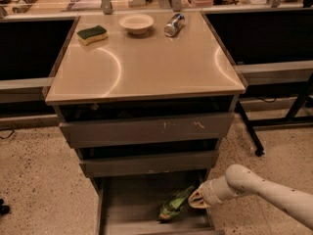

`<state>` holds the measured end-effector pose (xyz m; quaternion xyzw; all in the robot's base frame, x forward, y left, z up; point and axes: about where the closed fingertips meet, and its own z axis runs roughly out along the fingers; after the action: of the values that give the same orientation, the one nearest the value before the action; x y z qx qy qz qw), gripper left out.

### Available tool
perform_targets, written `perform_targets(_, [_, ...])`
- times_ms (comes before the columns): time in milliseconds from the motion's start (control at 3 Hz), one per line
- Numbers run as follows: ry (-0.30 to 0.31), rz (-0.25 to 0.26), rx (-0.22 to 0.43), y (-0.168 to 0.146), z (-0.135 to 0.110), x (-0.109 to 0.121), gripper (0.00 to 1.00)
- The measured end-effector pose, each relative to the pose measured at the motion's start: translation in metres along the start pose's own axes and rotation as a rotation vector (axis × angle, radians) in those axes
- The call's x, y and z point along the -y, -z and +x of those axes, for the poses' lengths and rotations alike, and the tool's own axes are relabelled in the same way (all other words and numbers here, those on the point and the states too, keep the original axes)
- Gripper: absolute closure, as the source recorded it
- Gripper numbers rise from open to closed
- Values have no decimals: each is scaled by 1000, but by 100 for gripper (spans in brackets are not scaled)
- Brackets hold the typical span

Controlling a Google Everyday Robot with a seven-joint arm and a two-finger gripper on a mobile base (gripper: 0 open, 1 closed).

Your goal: Pick green rice chip bag from bottom drawer and place on counter

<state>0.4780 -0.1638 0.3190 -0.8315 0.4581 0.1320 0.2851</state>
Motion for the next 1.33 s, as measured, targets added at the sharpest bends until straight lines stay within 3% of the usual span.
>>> perform_targets(333, [150, 16, -37, -13, -3, 9, 65])
perform_targets(667, [247, 25, -52, -25, 1, 22, 42])
perform_targets(1000, [299, 30, -51, -38, 10, 35, 21])
perform_targets(1333, [318, 29, -31, -55, 23, 45, 18])
